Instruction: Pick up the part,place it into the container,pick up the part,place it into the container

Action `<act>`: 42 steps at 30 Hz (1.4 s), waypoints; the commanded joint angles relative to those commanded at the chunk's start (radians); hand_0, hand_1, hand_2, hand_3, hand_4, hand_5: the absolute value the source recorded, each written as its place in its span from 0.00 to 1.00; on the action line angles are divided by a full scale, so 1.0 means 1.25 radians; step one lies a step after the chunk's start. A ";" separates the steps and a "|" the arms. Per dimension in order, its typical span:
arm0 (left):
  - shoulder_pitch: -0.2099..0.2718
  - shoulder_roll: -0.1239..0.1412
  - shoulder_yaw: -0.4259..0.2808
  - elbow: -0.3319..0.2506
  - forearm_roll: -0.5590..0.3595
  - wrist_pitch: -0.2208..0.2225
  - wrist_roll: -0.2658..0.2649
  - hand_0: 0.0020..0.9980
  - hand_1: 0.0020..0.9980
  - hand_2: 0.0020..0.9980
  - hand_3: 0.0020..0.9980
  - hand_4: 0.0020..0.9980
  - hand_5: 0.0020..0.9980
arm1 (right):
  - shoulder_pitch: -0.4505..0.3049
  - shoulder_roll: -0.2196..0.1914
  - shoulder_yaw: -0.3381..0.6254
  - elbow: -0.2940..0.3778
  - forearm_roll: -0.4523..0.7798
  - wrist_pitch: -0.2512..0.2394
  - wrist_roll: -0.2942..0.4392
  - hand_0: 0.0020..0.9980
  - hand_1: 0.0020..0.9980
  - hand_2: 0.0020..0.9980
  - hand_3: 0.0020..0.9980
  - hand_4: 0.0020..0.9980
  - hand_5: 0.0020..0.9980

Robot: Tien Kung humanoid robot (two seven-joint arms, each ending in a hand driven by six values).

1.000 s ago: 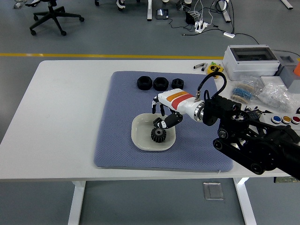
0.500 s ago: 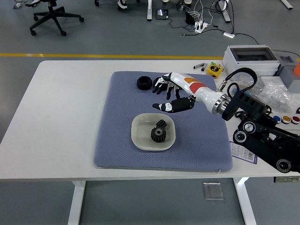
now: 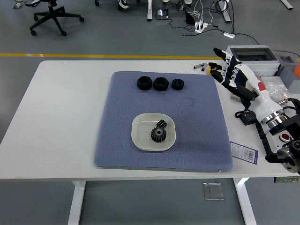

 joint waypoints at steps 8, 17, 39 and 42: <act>0.003 -0.006 0.002 0.000 0.025 -0.002 0.010 0.90 0.87 0.88 0.58 0.51 0.71 | -0.197 -0.022 0.134 0.113 0.090 0.046 -0.090 0.80 0.82 0.89 0.91 1.00 0.72; 0.011 -0.018 0.031 0.000 0.066 -0.023 0.025 0.90 0.87 0.87 0.58 0.51 0.71 | -0.291 0.084 0.249 0.131 -0.056 0.051 -0.120 0.79 0.81 0.85 0.88 1.00 0.75; 0.017 0.005 0.004 0.000 0.137 -0.041 0.043 0.89 0.86 0.86 0.58 0.51 0.71 | -0.407 0.236 0.456 0.196 -0.167 0.076 -0.221 0.74 0.76 0.80 0.83 1.00 0.80; 0.016 0.007 0.008 0.000 0.130 -0.041 0.041 0.89 0.86 0.86 0.58 0.51 0.71 | -0.417 0.241 0.466 0.199 -0.167 0.071 -0.223 0.74 0.76 0.80 0.83 1.00 0.80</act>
